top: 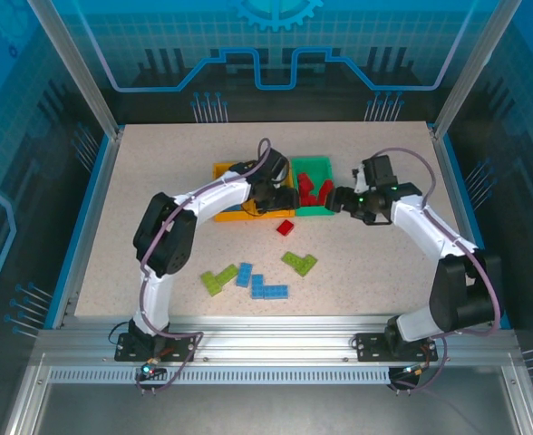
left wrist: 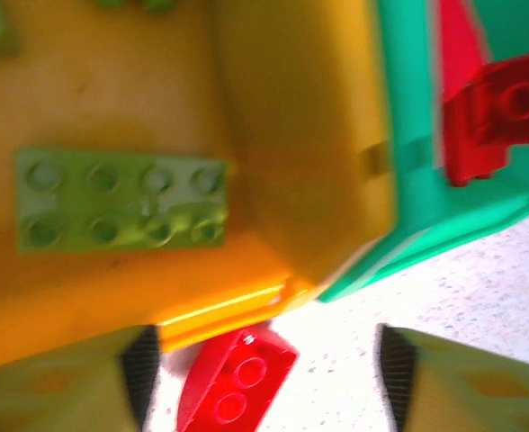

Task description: Sort the legos into containers by color

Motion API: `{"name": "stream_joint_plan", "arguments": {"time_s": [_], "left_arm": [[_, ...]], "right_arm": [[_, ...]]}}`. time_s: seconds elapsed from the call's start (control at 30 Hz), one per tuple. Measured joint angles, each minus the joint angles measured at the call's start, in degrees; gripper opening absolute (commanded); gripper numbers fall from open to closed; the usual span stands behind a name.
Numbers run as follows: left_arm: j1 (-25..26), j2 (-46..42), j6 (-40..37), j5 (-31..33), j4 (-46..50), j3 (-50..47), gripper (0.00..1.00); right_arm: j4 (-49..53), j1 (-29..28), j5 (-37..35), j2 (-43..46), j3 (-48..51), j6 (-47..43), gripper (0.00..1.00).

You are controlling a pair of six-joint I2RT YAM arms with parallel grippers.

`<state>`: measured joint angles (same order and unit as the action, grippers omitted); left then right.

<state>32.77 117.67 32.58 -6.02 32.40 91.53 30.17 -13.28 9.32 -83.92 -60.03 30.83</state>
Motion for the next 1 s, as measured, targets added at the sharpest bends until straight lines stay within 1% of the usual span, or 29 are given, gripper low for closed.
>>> {"name": "stream_joint_plan", "arguments": {"time_s": [0.03,0.13,0.2,0.37,0.47,0.7,0.87,1.0], "left_arm": [[-0.1,-1.0,0.5,0.1,-0.2,-1.7,0.99],[-0.8,-5.3,1.7,1.6,-0.1,-6.6,0.99],[-2.2,-9.2,2.0,2.7,-0.1,-10.3,0.99],[-6.2,-19.1,2.4,5.2,-0.6,-18.2,0.99],[-7.5,-23.6,3.2,6.5,-1.0,-21.7,0.99],[-9.5,-28.6,3.5,7.8,-1.2,-27.1,0.99],[-11.2,-30.9,3.5,8.0,-1.2,-30.9,0.99],[-12.0,-33.1,3.5,8.0,-1.2,-33.7,0.99]], "right_arm": [[-0.3,-1.6,-0.1,0.0,0.6,1.0,0.83],[-1.4,-7.0,-0.4,-0.8,2.9,5.3,0.83],[-1.8,-9.9,-1.6,-2.1,3.1,8.1,0.84],[-3.2,-15.2,-4.1,-7.6,1.7,13.3,0.84],[-4.0,-17.7,-5.2,-11.1,-0.2,16.1,0.83],[-4.3,-21.3,-8.1,-18.7,-7.6,20.3,0.83],[-2.8,-22.2,-10.1,-24.2,-13.9,21.3,0.82],[-0.8,-22.4,-11.3,-27.0,-17.1,21.5,0.78]]}}
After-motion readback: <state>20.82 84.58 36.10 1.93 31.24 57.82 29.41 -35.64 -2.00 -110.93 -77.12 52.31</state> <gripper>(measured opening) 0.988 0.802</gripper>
